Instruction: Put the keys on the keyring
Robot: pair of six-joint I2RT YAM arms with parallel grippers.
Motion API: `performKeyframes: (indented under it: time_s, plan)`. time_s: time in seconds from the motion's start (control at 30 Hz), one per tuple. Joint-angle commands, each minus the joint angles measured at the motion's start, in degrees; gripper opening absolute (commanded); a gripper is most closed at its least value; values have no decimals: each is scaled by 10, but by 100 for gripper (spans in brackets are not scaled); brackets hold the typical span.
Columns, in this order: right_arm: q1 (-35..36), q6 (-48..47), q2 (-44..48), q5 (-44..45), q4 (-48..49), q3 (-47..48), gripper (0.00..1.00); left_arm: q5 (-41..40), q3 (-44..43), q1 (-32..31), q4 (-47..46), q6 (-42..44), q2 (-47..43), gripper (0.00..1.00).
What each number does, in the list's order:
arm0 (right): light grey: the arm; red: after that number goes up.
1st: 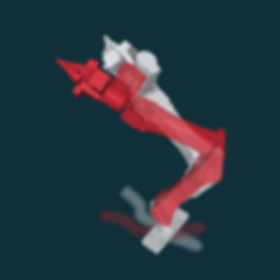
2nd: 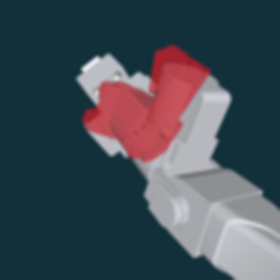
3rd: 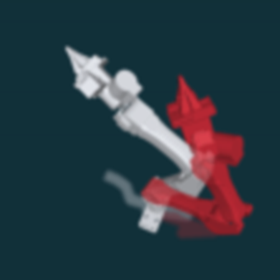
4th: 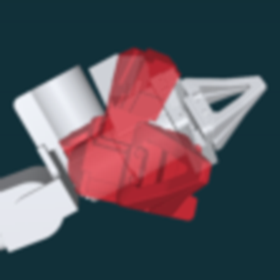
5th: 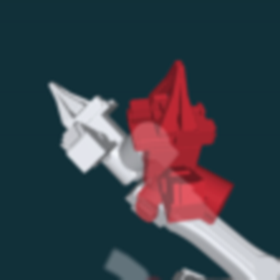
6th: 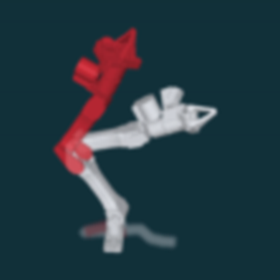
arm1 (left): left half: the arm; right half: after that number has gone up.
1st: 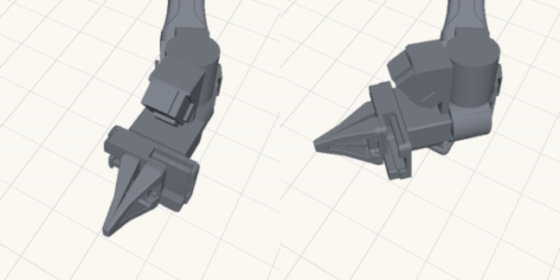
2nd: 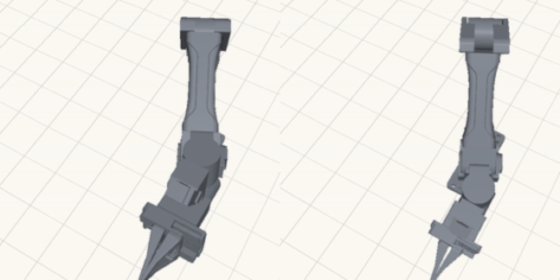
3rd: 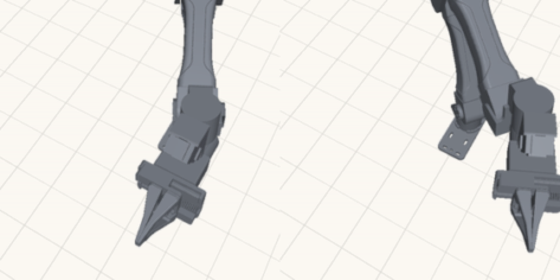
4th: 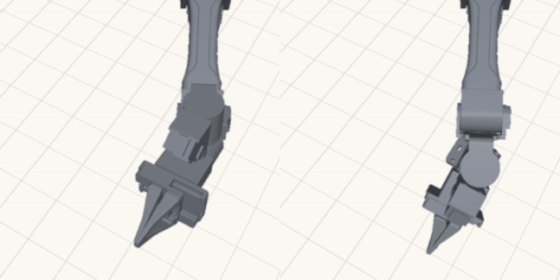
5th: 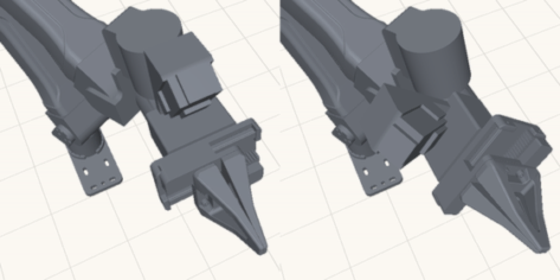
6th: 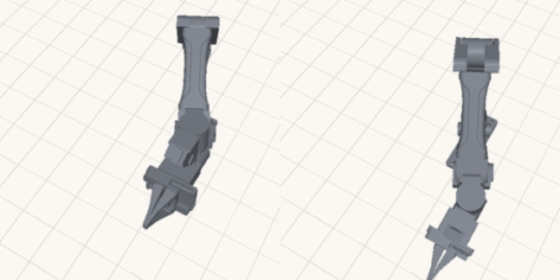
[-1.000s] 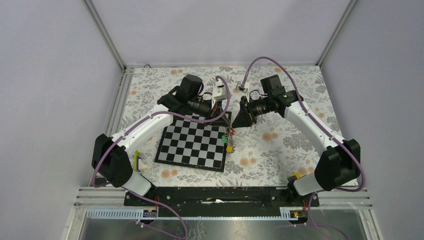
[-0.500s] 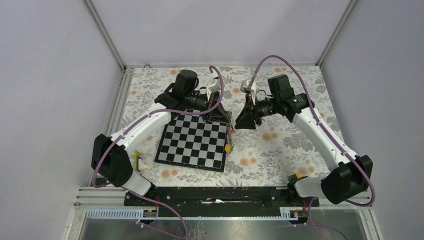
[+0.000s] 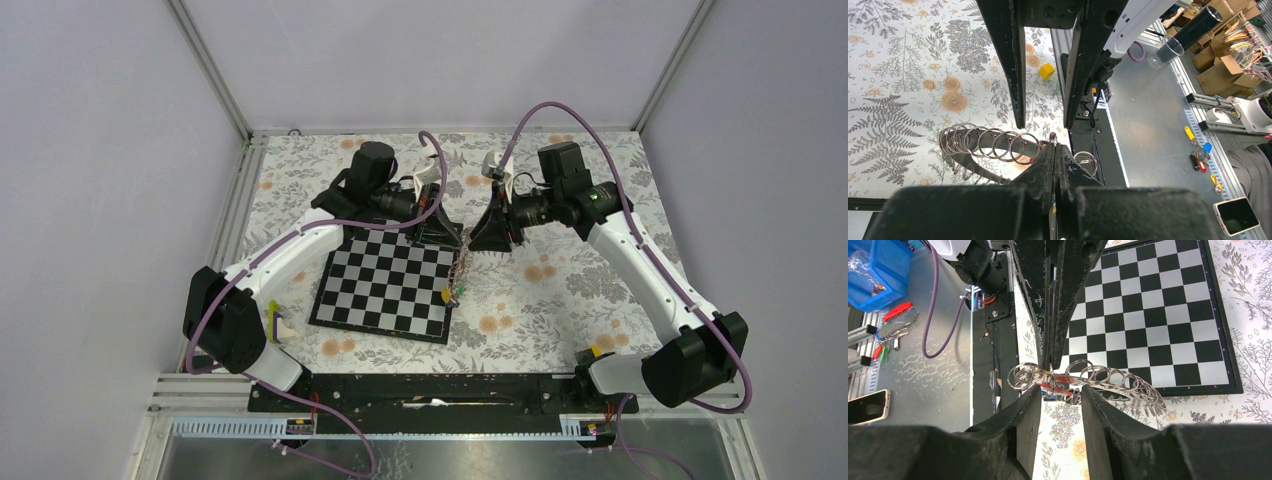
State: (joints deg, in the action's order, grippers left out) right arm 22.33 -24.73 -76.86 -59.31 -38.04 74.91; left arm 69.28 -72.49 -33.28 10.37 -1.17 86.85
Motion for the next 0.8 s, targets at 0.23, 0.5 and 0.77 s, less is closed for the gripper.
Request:
performKeyframes:
  time_s: [0.23, 0.5, 0.77]
  plan:
    - [6, 10, -7, -22, 13, 7, 40, 25, 0, 2, -61, -23, 1, 0]
    - [19, 12, -18, -24, 16, 4, 34, 23, 6, 3, -69, -28, 0, 0]
    - [22, 12, -19, -23, 15, 3, 22, 22, 9, 2, -74, -29, 3, 0]
